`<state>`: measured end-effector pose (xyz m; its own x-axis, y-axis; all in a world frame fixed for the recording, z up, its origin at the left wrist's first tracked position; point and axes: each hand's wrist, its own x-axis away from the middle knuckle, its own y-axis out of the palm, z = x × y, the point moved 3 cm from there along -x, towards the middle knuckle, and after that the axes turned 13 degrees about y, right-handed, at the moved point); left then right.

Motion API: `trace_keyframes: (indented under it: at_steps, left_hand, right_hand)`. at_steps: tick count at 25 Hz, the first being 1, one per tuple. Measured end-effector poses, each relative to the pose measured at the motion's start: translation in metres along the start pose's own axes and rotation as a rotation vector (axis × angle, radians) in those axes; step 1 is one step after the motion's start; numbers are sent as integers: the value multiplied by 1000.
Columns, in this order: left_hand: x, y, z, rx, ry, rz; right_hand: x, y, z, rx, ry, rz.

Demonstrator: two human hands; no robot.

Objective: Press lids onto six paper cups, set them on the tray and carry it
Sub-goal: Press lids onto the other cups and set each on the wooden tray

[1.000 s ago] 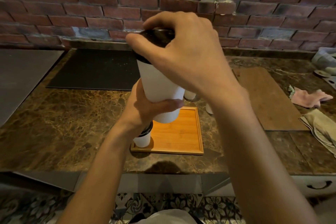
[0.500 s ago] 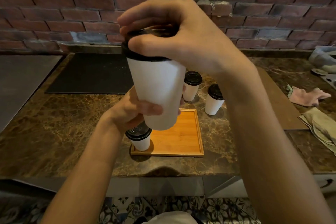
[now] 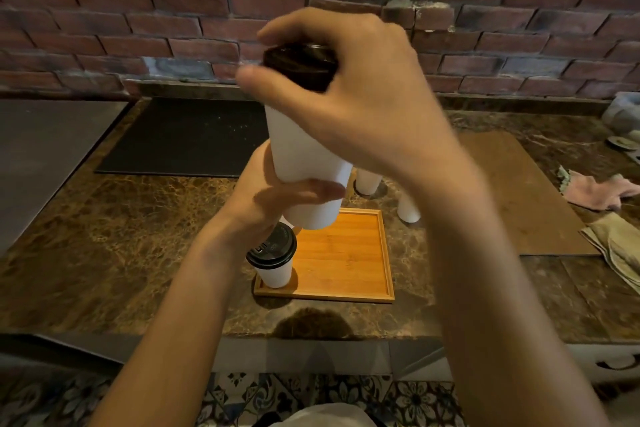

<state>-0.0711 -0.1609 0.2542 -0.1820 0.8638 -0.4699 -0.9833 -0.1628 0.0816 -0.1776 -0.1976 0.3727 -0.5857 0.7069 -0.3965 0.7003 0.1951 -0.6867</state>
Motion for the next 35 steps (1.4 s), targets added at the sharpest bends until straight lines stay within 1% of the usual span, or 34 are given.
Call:
trace_keyframes:
  at_steps: [2,3,5,7,10,12,14,16,19,21,25,29,33,35]
  left_hand:
    - [2,-2,-1,90,-10,-64]
    - [2,-1,-1,120,-18,-83]
    - [3,1,-3,162,-36,-87]
    - [3,3,-4,189,-38,-77]
    - [3,4,-7,218,-23,-80]
    - [4,5,-8,215,-21,-102]
    - [5,8,-10,194,-45,-110]
    - [6,10,-12,177,-66,-94]
    - [8,10,-12,148,-56,-85]
    - [8,10,-12,124,-70,-77]
    - [7,8,-14,49,-79,-88]
    - [7,12,-13,-48,-20,-109]
    - [12,19,-30,-190,18,54]
    - [11,20,-36,-211,29,95]
  right_hand:
    - [5,-11,14,-195,-65,-199]
    - [8,-15,23,-281,-55,-244]
    - [12,-15,43,-395,31,-244]
    - [18,-6,59,-452,156,-219]
    - [28,17,74,-497,288,-281]
    - [30,30,77,-519,325,-312]
    - [29,39,75,-575,318,-293]
    - [27,44,73,-603,334,-226]
    - [28,50,74,-581,381,-119]
    - [28,51,75,-576,404,-81]
    - [25,50,78,-586,422,-101]
    - [25,51,82,-531,437,-92]
    - [24,53,87,-518,456,-67]
    - [23,52,89,-541,468,-54]
